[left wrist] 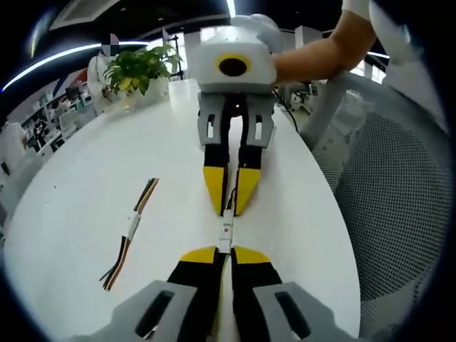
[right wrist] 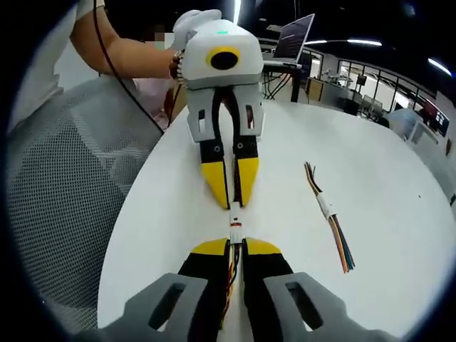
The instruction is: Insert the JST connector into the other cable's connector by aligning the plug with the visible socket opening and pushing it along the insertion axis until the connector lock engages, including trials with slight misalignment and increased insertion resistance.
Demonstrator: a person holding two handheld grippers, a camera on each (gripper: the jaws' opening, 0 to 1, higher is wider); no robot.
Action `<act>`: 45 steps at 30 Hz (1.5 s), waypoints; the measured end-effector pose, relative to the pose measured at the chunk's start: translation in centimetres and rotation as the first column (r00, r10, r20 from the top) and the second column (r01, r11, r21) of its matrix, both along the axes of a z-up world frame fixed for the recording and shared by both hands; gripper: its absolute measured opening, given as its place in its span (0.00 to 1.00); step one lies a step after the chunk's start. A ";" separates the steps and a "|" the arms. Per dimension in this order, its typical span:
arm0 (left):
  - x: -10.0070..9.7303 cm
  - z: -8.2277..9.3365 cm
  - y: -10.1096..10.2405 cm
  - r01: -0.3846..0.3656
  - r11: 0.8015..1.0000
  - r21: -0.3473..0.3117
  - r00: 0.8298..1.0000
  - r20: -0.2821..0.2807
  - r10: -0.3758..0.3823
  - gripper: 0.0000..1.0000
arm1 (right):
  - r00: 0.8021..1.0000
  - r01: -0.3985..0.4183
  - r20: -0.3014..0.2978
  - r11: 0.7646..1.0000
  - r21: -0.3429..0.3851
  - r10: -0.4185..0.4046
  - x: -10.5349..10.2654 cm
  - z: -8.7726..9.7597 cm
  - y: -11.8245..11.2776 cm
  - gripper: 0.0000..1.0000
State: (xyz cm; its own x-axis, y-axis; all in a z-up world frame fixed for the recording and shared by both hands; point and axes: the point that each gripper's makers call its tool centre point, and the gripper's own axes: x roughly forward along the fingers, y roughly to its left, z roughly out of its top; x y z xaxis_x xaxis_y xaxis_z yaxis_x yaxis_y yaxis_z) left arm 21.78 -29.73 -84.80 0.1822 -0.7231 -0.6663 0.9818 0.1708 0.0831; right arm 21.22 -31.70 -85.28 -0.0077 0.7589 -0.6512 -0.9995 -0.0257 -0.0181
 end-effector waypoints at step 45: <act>0.2 1.2 -1.1 0.038 0.999 0.021 0.997 0.070 -0.039 0.00 | 0.998 0.033 -0.051 0.998 -0.058 -0.036 0.3 0.4 0.2 0.04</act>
